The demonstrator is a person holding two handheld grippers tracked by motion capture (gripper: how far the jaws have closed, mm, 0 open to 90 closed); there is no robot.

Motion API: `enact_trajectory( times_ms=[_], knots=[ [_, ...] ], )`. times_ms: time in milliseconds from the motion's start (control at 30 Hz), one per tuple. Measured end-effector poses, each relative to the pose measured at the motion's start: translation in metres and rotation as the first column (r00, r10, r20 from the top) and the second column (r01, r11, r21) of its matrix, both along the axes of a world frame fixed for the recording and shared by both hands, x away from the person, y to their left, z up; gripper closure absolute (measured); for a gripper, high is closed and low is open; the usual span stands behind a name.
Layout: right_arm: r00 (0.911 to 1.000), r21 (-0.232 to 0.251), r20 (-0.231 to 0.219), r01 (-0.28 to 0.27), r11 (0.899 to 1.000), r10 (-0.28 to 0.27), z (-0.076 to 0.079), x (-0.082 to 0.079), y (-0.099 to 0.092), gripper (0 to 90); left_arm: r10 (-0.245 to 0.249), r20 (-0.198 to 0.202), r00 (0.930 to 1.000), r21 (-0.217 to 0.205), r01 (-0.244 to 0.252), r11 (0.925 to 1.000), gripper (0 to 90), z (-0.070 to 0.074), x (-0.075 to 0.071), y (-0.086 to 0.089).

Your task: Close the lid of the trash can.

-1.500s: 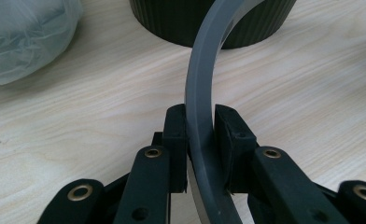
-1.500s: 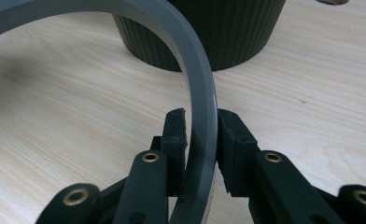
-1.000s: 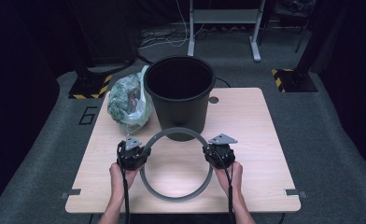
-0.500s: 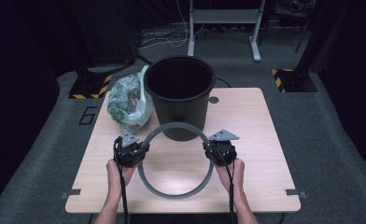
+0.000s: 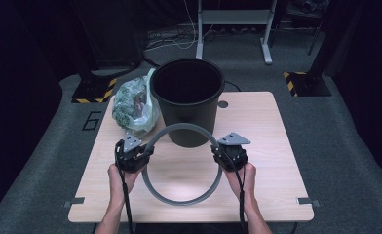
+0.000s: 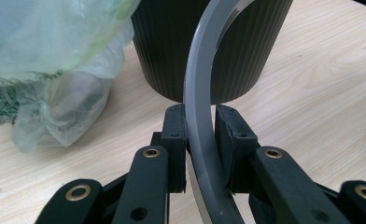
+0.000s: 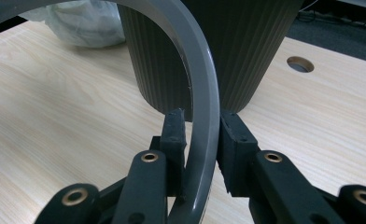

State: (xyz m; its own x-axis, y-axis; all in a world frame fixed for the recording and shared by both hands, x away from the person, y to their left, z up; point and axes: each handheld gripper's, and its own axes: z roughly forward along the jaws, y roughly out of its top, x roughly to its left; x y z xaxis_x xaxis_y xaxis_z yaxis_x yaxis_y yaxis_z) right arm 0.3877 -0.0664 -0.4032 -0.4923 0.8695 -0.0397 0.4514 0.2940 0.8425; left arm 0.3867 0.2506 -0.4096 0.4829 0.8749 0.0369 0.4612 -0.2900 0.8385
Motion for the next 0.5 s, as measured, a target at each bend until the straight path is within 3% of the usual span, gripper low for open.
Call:
enact_trajectory(
  times_ms=[500],
  knots=[
    [0.9975,-0.012,0.07,0.002,1.0,-0.001,0.017,-0.007,0.002,73.2,0.004,0.058,0.9983,-0.001,-0.004,1.0,74.1,0.015,-0.006,0.001]
  ],
)
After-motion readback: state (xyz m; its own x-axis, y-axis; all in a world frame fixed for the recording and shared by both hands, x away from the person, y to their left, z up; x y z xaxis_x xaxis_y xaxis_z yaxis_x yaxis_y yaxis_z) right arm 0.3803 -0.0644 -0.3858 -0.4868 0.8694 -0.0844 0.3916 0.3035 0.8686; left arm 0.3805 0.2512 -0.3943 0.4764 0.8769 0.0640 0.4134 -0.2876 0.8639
